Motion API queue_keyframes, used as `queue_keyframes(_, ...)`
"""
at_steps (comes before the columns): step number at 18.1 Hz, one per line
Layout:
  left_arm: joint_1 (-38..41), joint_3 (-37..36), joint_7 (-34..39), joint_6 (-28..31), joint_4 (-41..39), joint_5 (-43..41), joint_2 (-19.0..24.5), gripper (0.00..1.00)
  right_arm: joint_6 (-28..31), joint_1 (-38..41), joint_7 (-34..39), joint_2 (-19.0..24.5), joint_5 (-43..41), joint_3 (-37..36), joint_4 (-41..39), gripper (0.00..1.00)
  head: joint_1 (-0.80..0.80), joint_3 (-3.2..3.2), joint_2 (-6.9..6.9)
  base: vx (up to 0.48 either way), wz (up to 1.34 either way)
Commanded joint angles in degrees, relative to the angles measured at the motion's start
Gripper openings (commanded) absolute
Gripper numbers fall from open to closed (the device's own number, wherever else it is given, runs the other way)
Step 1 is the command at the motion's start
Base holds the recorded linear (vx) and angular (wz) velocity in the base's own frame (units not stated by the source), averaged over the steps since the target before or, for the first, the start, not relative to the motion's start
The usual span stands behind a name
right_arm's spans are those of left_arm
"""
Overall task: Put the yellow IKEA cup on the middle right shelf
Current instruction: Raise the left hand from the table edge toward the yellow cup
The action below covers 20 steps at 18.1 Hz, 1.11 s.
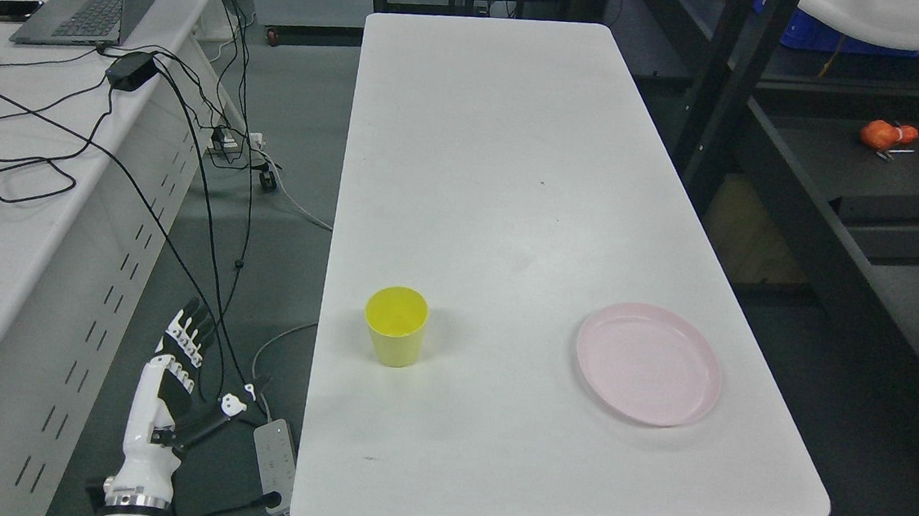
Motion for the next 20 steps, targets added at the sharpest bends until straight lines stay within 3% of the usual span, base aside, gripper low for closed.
queue_keyframes(1, -0.01, -0.87, 0.02, -0.02, 0.16, 0.00, 1.00, 0.99, 0.04, 0.80, -0.05, -1.00, -1.41, 0.97, 0.00, 0.99, 0.00, 0.00, 0.00, 0.039, 0.00)
queue_keyframes(5, -0.63, -0.87, 0.02, -0.02, 0.25, 0.18, 1.00, 0.99, 0.04, 0.80, -0.05, -1.00, -1.41, 0.97, 0.00, 0.99, 0.00, 0.00, 0.00, 0.008, 0.00)
queue_keyframes(13, -12.39, -1.13, -0.07, 3.23, 9.73, 8.09, 1.00, 0.99, 0.04, 0.80, -0.05, -1.00, -1.41, 0.97, 0.00, 0.99, 0.00, 0.00, 0.00, 0.000, 0.00)
queue_keyframes(17, -15.30, -6.21, -3.13, 3.93, 10.45, 12.03, 1.00, 0.95, 0.04, 0.80, -0.05, -1.00, -1.41, 0.97, 0.00, 0.99, 0.00, 0.00, 0.00, 0.001, 0.00)
queue_keyframes(20, -16.18, -8.59, -4.82, 7.79, 10.88, 13.10, 1.00, 0.96, 0.04, 0.80, -0.05, -1.00, -1.41, 0.97, 0.00, 0.99, 0.00, 0.00, 0.00, 0.004, 0.01)
